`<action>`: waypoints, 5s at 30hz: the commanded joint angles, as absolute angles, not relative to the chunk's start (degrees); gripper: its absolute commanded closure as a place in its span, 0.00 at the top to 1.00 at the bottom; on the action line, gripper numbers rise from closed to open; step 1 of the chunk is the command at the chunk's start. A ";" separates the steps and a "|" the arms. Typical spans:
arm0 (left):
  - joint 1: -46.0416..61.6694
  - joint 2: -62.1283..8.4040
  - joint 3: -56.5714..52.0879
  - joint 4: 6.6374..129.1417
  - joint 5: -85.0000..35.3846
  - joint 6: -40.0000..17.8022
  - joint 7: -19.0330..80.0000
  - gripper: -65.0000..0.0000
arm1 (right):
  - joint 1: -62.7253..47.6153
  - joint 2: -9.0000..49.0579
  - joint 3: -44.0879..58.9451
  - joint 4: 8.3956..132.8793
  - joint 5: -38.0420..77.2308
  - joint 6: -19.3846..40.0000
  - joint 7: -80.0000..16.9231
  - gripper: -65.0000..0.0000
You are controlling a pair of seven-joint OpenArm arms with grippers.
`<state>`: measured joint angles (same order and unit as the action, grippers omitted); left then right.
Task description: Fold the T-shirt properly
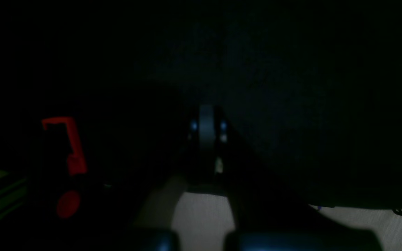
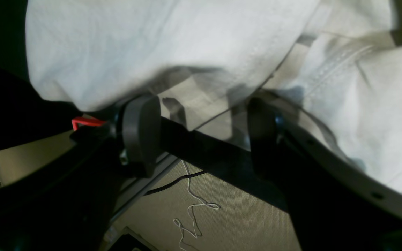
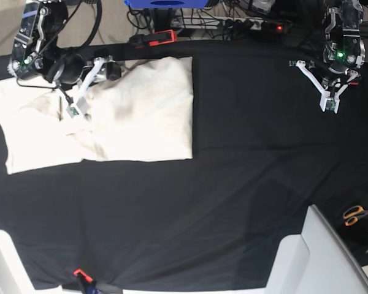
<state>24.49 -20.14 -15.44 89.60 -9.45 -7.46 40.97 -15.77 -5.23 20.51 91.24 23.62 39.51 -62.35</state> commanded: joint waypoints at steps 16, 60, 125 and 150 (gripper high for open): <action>24.57 -21.32 -15.87 90.33 -9.54 -7.08 40.40 0.00 | -14.02 -5.05 20.35 85.93 24.48 40.00 -59.82 0.41; 24.48 -21.41 -15.87 90.33 -9.54 -7.08 40.40 0.00 | -17.10 -1.71 20.97 97.98 24.04 32.40 -69.32 0.30; 25.89 -21.05 -15.78 90.33 -9.54 -7.08 40.13 0.00 | 14.37 26.33 37.14 29.93 24.40 40.00 -44.79 0.90; 25.89 -20.88 -15.78 90.24 -9.54 -7.08 40.13 0.00 | 11.38 24.04 30.20 37.67 24.22 40.00 -49.63 0.19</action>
